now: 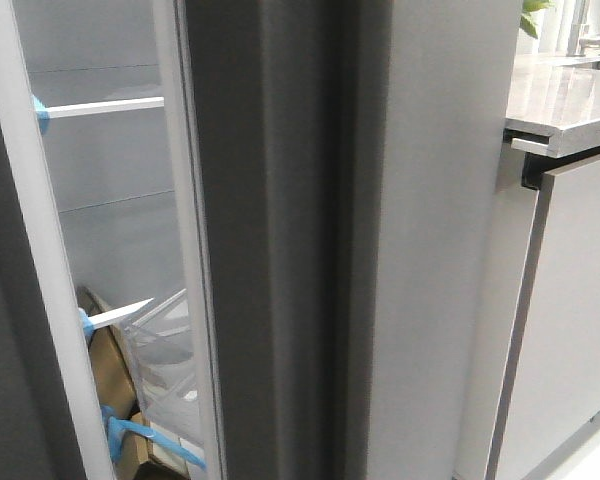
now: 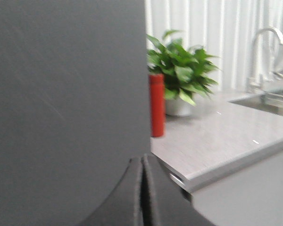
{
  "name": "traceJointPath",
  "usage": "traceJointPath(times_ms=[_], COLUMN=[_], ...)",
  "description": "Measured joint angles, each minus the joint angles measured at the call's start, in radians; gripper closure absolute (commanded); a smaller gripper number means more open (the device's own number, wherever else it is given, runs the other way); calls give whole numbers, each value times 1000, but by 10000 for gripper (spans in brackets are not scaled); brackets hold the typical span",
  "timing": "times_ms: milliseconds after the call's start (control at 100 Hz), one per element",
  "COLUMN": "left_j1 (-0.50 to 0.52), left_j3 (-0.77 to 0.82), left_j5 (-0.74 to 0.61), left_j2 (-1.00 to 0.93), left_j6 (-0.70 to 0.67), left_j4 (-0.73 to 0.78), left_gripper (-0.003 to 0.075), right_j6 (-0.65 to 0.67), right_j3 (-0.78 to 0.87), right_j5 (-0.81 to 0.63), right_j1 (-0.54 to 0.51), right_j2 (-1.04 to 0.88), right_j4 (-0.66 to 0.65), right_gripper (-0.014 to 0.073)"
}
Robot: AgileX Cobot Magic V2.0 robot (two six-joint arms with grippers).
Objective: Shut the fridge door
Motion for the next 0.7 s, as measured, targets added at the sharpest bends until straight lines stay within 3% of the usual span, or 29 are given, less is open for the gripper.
traceJointPath(times_ms=[440,700], left_j1=[0,0], left_j3=[0,0], left_j5=[0,0], left_j2=[0,0], left_j6=[0,0], left_j4=[0,0], left_gripper=[741,741], right_j6=[2,2], right_j3=[-317,-482], right_j5=[62,79], right_j1=[371,488], right_j2=[240,429], right_j4=[106,107], right_gripper=[670,670])
